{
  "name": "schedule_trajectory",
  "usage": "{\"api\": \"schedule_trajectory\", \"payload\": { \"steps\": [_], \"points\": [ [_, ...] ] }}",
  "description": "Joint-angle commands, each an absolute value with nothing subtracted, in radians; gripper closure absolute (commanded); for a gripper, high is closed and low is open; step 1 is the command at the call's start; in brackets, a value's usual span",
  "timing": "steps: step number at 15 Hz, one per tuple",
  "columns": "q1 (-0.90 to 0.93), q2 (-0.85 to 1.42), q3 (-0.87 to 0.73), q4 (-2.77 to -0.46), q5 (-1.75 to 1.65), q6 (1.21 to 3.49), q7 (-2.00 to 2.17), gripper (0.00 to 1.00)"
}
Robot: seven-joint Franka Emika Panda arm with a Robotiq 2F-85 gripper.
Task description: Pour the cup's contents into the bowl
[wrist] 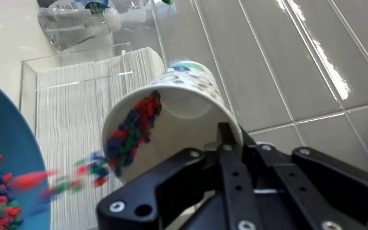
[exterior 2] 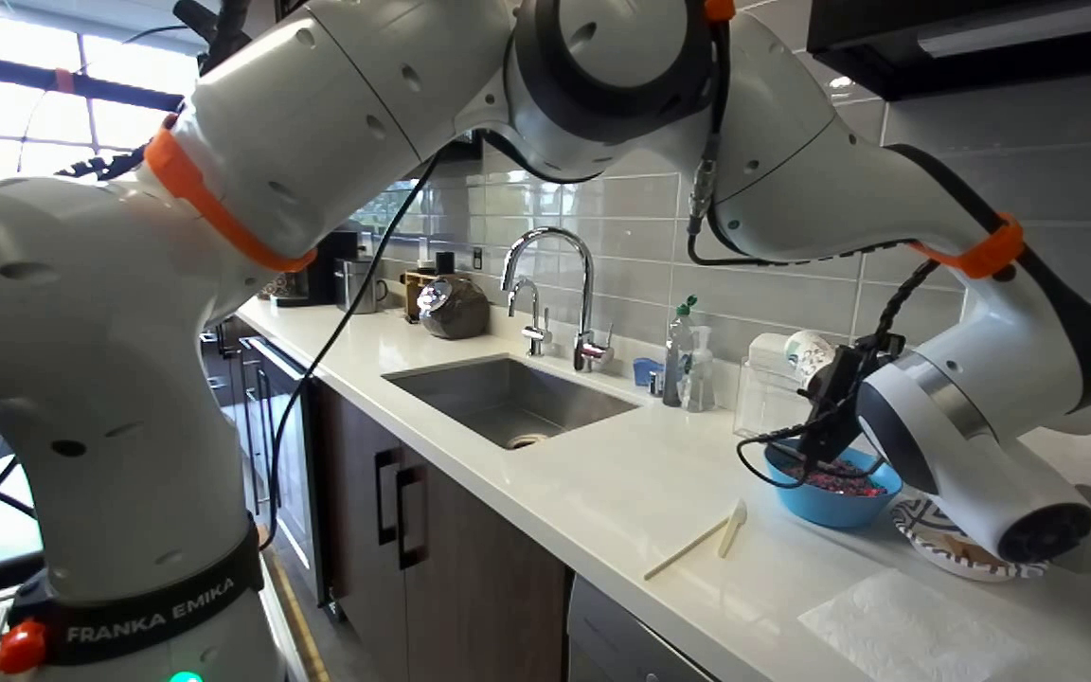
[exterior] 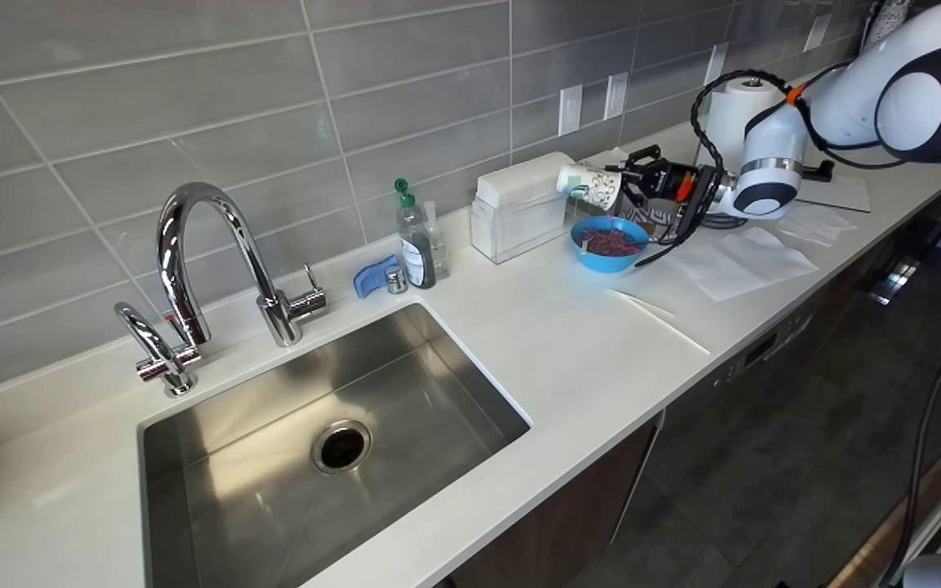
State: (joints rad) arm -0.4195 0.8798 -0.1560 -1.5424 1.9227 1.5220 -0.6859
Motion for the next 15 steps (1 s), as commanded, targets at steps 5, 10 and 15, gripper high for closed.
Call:
{"api": "schedule_trajectory", "payload": {
  "steps": [5, 10, 15],
  "points": [
    [-0.431, 0.913, -0.153, -1.518, 1.969, 1.428, -0.696, 0.99],
    [-0.435, 0.918, -0.152, -1.517, 1.986, 1.388, -0.695, 0.99],
    [-0.426, 0.918, -0.168, -1.518, 1.969, 1.391, -0.681, 0.99]
  ]
}}
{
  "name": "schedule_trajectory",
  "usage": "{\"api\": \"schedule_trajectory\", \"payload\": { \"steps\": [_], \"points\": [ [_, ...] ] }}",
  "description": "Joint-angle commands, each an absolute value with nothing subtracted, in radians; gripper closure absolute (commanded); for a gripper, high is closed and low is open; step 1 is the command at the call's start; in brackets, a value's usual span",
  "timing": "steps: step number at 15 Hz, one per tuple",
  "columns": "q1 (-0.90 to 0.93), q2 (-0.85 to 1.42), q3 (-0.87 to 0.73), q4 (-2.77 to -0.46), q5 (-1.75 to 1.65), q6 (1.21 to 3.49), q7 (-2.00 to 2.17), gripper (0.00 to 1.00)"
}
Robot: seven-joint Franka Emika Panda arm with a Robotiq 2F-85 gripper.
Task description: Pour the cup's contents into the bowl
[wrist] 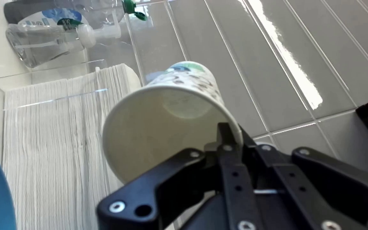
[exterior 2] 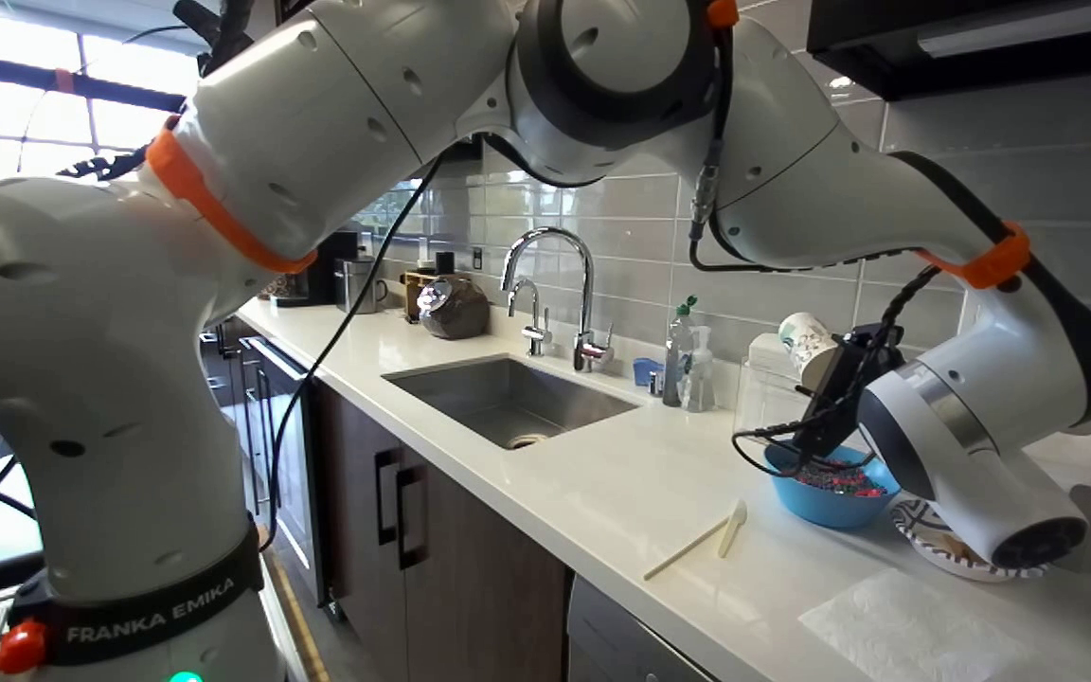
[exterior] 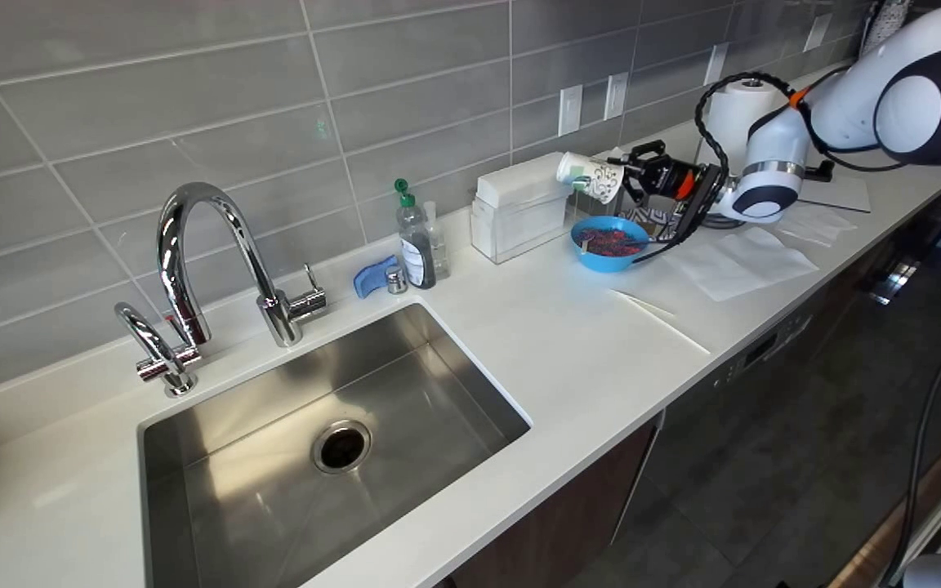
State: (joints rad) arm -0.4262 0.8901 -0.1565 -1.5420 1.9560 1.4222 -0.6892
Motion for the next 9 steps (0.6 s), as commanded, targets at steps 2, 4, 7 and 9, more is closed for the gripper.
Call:
{"api": "schedule_trajectory", "payload": {
  "steps": [2, 4, 7, 9],
  "points": [
    [-0.415, 0.905, -0.180, -1.528, 1.941, 1.401, -0.654, 0.99],
    [-0.395, 0.869, -0.191, -1.558, 1.914, 1.419, -0.640, 0.99],
    [-0.364, 0.813, -0.205, -1.588, 1.857, 1.425, -0.641, 0.99],
    [-0.337, 0.766, -0.219, -1.609, 1.807, 1.454, -0.643, 0.99]
  ]
}}
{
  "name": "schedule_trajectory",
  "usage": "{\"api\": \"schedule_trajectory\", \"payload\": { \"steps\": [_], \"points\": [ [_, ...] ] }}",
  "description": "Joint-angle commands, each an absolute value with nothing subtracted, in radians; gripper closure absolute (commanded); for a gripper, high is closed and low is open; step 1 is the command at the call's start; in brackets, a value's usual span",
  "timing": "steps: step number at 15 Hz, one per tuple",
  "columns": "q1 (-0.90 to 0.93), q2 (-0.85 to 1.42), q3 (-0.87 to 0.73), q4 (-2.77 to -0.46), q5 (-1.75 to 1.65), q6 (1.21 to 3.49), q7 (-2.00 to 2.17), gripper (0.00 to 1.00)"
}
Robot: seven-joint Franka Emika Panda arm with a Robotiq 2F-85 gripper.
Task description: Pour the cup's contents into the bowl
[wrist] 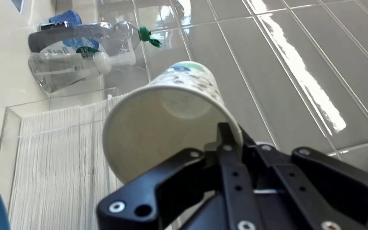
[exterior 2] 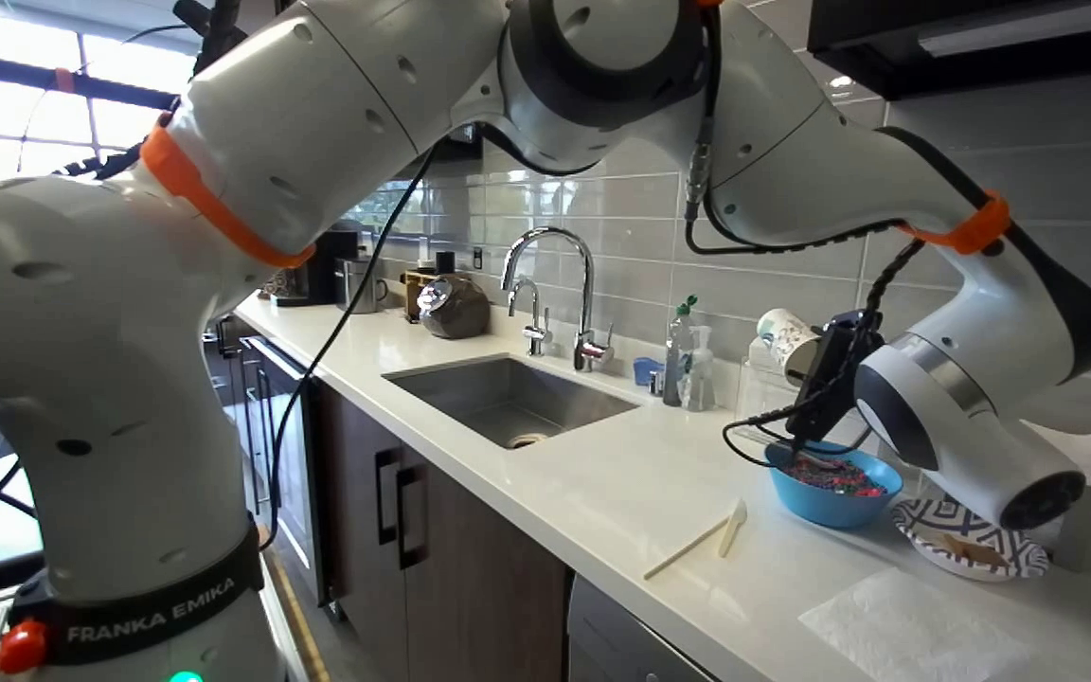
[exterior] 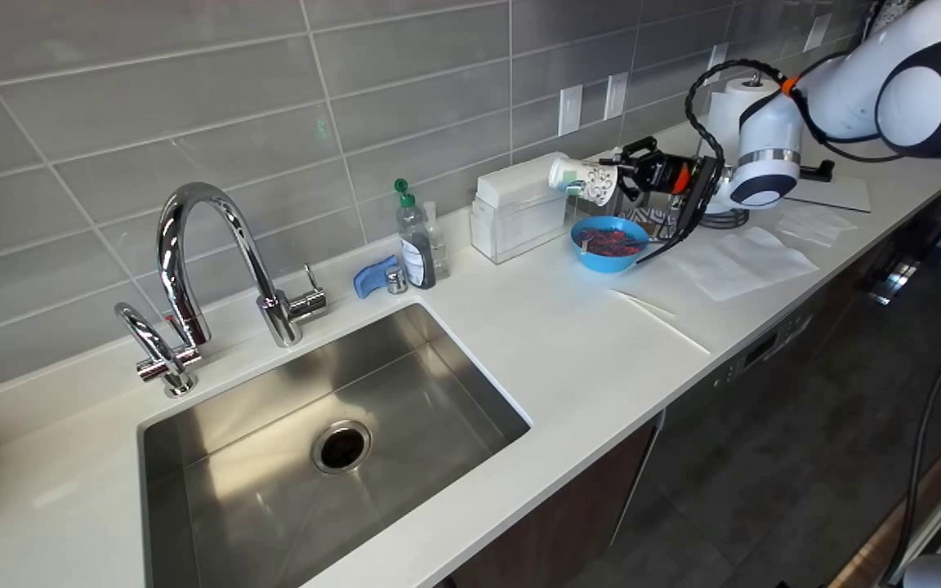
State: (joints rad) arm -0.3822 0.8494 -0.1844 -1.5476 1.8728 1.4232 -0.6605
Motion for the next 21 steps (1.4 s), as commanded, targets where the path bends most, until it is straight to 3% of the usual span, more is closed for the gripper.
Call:
{"api": "schedule_trajectory", "payload": {
  "steps": [1, 10, 21],
  "points": [
    [-0.321, 0.739, -0.228, -1.623, 1.783, 1.479, -0.645, 0.99],
    [-0.174, 0.510, -0.234, -1.774, 1.597, 1.855, -0.704, 0.99],
    [0.076, 0.389, -0.083, -1.805, 1.129, 2.367, -0.431, 0.99]
  ]
}}
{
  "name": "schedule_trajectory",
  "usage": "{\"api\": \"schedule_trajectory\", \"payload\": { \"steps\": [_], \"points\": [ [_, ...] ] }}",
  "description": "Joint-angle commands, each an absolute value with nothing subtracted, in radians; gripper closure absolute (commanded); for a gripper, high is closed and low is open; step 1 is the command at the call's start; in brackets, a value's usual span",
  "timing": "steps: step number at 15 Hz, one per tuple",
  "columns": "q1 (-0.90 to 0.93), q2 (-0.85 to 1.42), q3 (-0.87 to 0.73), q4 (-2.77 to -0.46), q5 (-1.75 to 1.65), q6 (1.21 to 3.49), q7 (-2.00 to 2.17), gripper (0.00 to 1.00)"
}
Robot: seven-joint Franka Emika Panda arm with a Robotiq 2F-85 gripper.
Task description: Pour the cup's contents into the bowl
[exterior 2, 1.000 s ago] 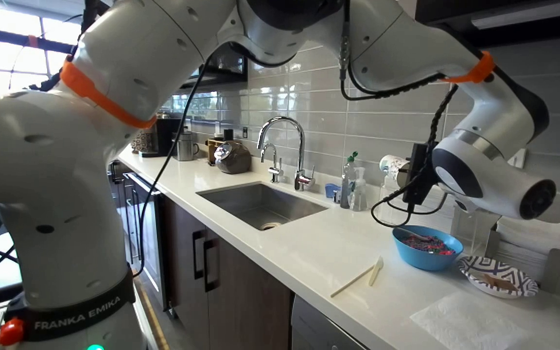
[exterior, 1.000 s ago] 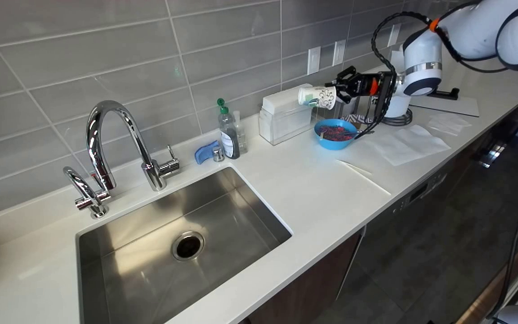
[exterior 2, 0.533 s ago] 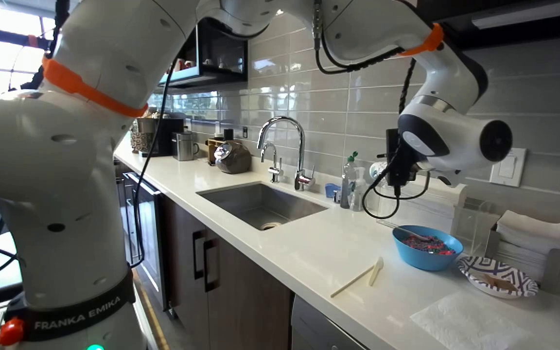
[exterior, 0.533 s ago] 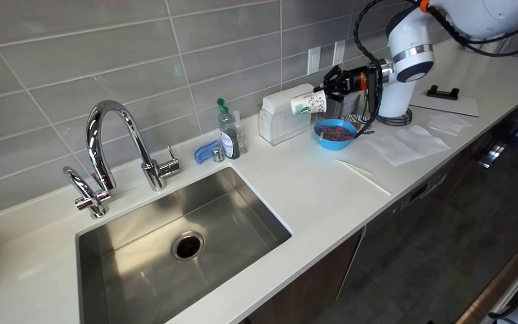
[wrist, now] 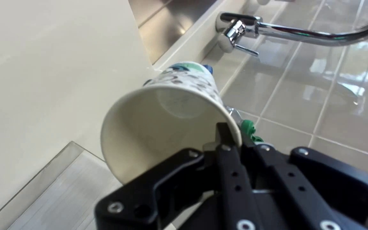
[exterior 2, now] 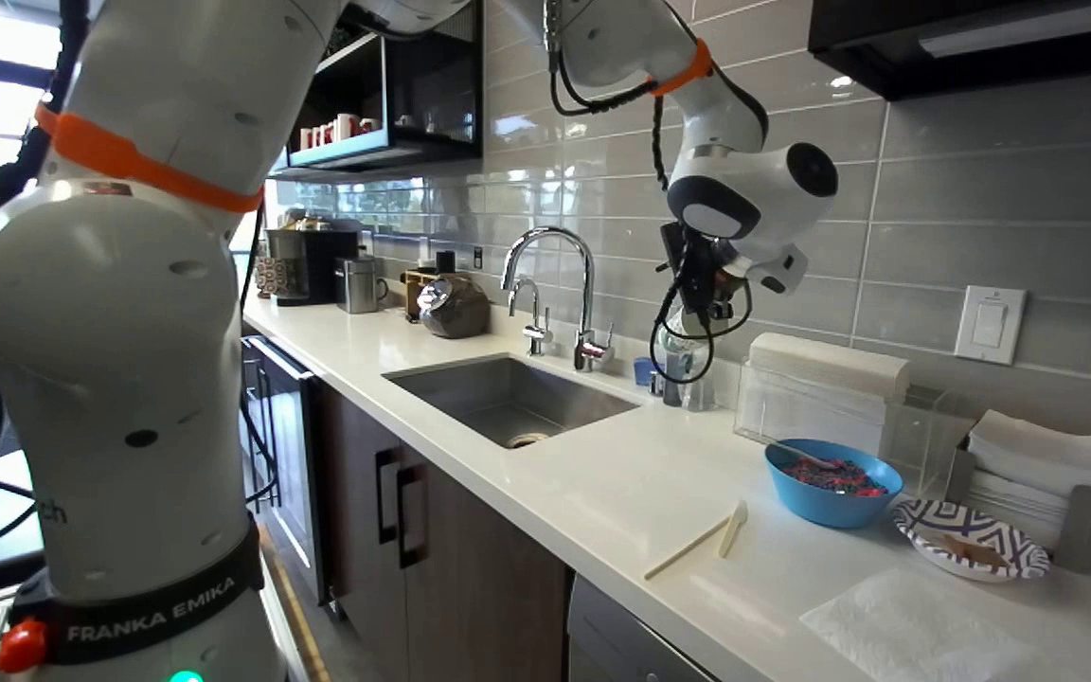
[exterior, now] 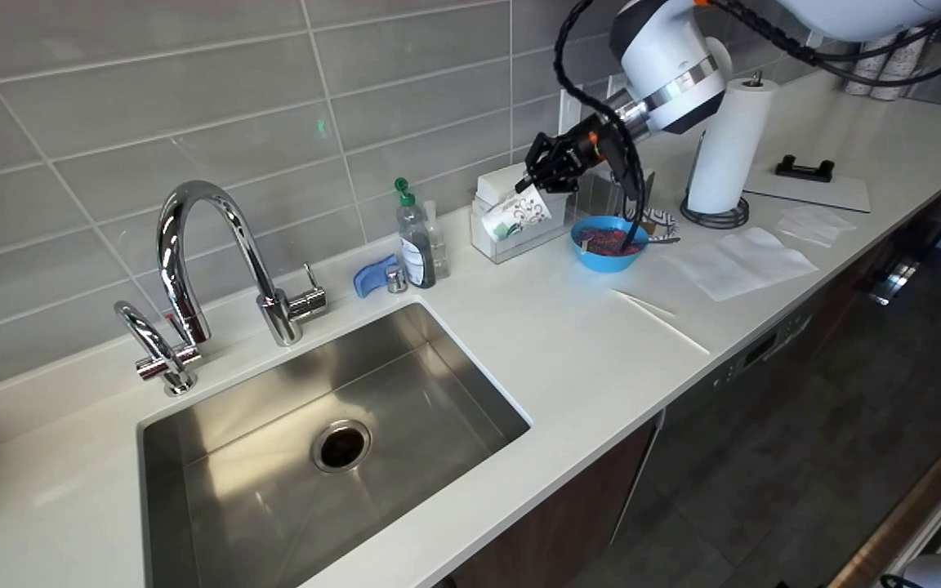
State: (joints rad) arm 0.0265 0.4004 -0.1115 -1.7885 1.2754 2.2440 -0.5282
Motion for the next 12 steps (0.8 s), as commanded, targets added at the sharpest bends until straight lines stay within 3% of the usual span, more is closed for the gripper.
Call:
{"api": "schedule_trajectory", "payload": {
  "steps": [1, 4, 12],
  "points": [
    [0.092, 0.399, -0.070, -1.802, 1.066, 2.415, -0.392, 0.99],
    [0.171, 0.440, -0.101, -1.777, 0.846, 2.459, -0.237, 0.99],
    [0.115, 0.558, -0.023, -1.609, 0.257, 2.226, 0.008, 0.99]
  ]
}}
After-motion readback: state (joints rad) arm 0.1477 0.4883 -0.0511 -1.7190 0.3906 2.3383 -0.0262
